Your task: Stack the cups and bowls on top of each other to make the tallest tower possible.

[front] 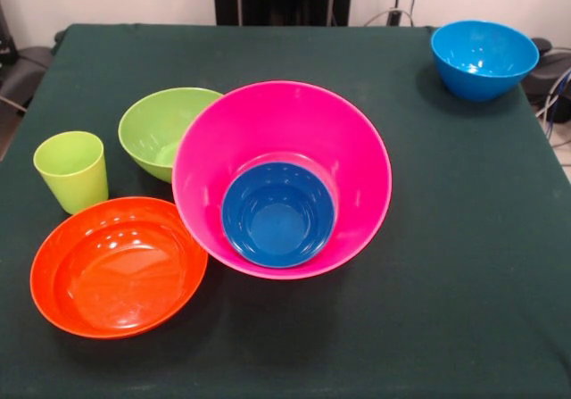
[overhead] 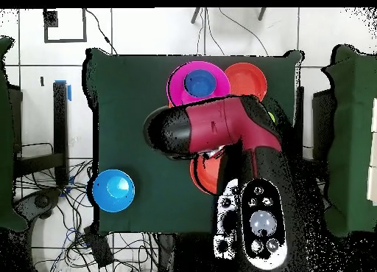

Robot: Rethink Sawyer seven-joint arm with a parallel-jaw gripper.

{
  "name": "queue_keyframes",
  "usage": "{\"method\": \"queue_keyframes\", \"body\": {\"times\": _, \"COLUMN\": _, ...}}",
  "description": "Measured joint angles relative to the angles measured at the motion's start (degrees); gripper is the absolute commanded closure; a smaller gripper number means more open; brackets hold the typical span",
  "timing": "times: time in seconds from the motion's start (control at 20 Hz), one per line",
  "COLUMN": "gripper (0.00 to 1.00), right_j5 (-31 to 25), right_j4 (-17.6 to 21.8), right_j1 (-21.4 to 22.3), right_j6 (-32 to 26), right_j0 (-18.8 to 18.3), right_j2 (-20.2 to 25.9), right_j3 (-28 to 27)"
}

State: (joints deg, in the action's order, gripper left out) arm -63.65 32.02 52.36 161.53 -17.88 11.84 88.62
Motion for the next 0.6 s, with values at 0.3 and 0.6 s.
{"method": "queue_keyframes", "body": {"times": 0.3, "gripper": 1.0, "right_j5": 0.0, "right_j4": -1.41, "right_j1": 4.77, "right_j6": 0.0, "right_j0": -2.59, "right_j2": -0.4, "right_j3": 3.77}}
{"method": "queue_keyframes", "body": {"times": 0.6, "gripper": 1.0, "right_j5": -0.02, "right_j4": -2.69, "right_j1": 8.15, "right_j6": 0.0, "right_j0": -4.54, "right_j2": -0.68, "right_j3": 5.21}}
